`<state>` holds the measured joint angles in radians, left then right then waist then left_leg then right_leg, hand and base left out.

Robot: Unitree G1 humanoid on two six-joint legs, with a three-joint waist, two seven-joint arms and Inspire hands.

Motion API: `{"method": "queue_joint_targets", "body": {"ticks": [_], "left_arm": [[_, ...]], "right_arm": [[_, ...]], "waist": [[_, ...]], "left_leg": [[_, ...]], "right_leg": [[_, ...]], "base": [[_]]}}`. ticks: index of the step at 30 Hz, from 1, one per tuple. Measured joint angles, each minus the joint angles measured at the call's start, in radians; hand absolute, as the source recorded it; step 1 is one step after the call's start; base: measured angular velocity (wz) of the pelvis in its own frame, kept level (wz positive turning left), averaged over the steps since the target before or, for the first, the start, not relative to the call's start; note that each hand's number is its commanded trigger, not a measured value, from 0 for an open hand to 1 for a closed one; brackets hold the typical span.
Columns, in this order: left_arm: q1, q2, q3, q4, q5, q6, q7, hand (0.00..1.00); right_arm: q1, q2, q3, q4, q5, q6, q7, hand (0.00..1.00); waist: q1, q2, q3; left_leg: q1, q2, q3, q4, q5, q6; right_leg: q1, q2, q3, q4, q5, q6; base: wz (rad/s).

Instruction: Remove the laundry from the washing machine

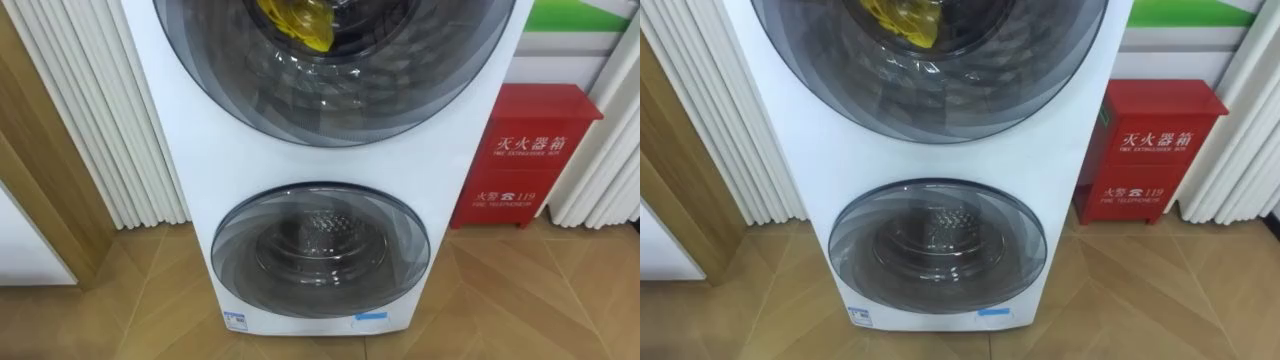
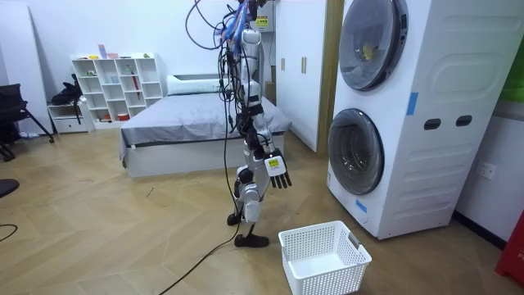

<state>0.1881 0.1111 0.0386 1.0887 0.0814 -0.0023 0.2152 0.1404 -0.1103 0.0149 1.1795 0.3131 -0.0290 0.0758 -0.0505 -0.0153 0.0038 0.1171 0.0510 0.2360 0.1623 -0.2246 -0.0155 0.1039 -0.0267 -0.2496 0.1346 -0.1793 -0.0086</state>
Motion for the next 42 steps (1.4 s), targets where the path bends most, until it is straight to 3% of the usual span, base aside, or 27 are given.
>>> {"method": "queue_joint_targets", "body": {"ticks": [8, 13, 16, 21, 24, 26, 29, 30, 33, 38, 42], "left_arm": [[0.003, -0.003, -0.002, 0.0, 0.0, 0.0, 0.024, 0.0], [0.008, -0.003, -0.002, 0.0, -0.002, 0.003, 0.034, 0.0], [0.014, -0.004, -0.002, 0.004, -0.013, 0.008, 0.025, 0.0], [0.007, 0.001, 0.002, 0.0, -0.012, 0.009, -0.025, 0.0], [0.009, 0.003, 0.021, 0.0, -0.011, 0.009, -0.051, 0.0], [0.015, 0.007, 0.058, 0.0, -0.011, 0.01, -0.078, 0.0], [0.012, 0.033, 0.056, 0.001, -0.011, 0.024, -0.081, 0.0], [0.02, 0.036, 0.058, -0.002, -0.012, 0.03, -0.085, 0.0], [0.024, 0.052, 0.059, -0.023, -0.005, 0.05, -0.096, 0.0], [0.04, 0.059, 0.058, -0.043, 0.0, 0.1, -0.111, 0.0], [0.051, 0.058, 0.058, -0.052, 0.005, 0.123, -0.114, 0.0]], "right_arm": [[0.0, 0.002, 0.002, 0.001, 0.0, 0.0, -0.011, 0.0], [-0.001, 0.003, 0.0, 0.009, 0.013, 0.004, -0.012, 0.0], [-0.002, 0.004, 0.0, 0.021, 0.062, 0.019, -0.014, 0.0], [-0.029, 0.001, -0.012, 0.011, 0.094, 0.055, -0.017, 0.0], [-0.034, -0.012, -0.04, -0.095, 0.083, 0.079, -0.026, 0.0], [-0.044, -0.034, -0.068, -0.335, 0.064, 0.113, -0.052, 0.0], [-0.126, -0.062, -0.096, -0.558, 0.052, 0.108, -0.082, 0.0], [-0.166, -0.069, -0.11, -0.619, 0.052, 0.102, -0.089, 0.0], [-0.229, -0.104, -0.123, -0.779, 0.032, 0.096, -0.112, 0.0], [-0.359, -0.119, -0.146, -0.864, -0.004, 0.107, -0.156, 0.0], [-0.465, -0.151, -0.147, -0.876, 0.051, 0.127, -0.203, 0.0]], "waist": [[0.0, -0.005, -0.0022], [0.0, 0.0, 0.0005], [0.001, -0.007, 0.0037], [0.001, -0.009, -0.0006], [0.004, -0.009, 0.0001], [0.001, -0.018, 0.0016], [0.007, -0.037, -0.0031], [0.011, -0.041, 0.0007], [0.035, -0.055, -0.0009], [0.031, -0.06, -0.0057], [0.056, -0.061, -0.0066]], "left_leg": [[0.0, 0.0, -0.001, 0.0, 0.0, 0.0], [0.001, 0.0, -0.002, 0.0, 0.0, 0.0], [0.017, -0.001, -0.004, -0.003, 0.0, 0.0], [0.012, -0.003, -0.024, -0.003, 0.0, 0.0], [0.015, -0.004, -0.025, -0.001, 0.0, 0.001], [0.015, -0.005, -0.021, 0.003, 0.001, 0.002], [0.023, -0.005, -0.026, 0.007, 0.001, 0.002], [0.029, -0.005, -0.027, 0.005, 0.001, 0.002], [0.023, -0.006, -0.026, 0.004, 0.001, 0.002], [0.013, -0.007, -0.049, 0.002, 0.001, 0.002], [0.017, -0.006, -0.066, -0.001, 0.002, 0.002]], "right_leg": [[0.003, 0.0, 0.0, 0.004, 0.0, 0.0], [0.006, 0.0, 0.0, 0.003, 0.001, 0.001], [0.024, 0.0, -0.002, 0.002, 0.001, 0.001], [0.024, -0.006, -0.021, 0.004, 0.0, 0.002], [0.022, -0.007, -0.017, 0.008, -0.002, 0.003], [0.011, -0.008, -0.014, 0.019, -0.004, 0.004], [0.019, -0.006, -0.014, 0.017, -0.004, 0.004], [0.024, -0.005, -0.012, 0.015, -0.004, 0.003], [0.017, -0.006, -0.012, 0.015, -0.004, 0.003], [0.017, -0.007, -0.024, 0.022, -0.001, 0.007], [0.016, -0.006, -0.024, 0.021, -0.001, 0.007]], "base": [[0.0], [0.01], [0.02], [0.09], [-0.02], [-0.06], [0.02], [0.0], [0.0], [0.07], [-0.05]]}}
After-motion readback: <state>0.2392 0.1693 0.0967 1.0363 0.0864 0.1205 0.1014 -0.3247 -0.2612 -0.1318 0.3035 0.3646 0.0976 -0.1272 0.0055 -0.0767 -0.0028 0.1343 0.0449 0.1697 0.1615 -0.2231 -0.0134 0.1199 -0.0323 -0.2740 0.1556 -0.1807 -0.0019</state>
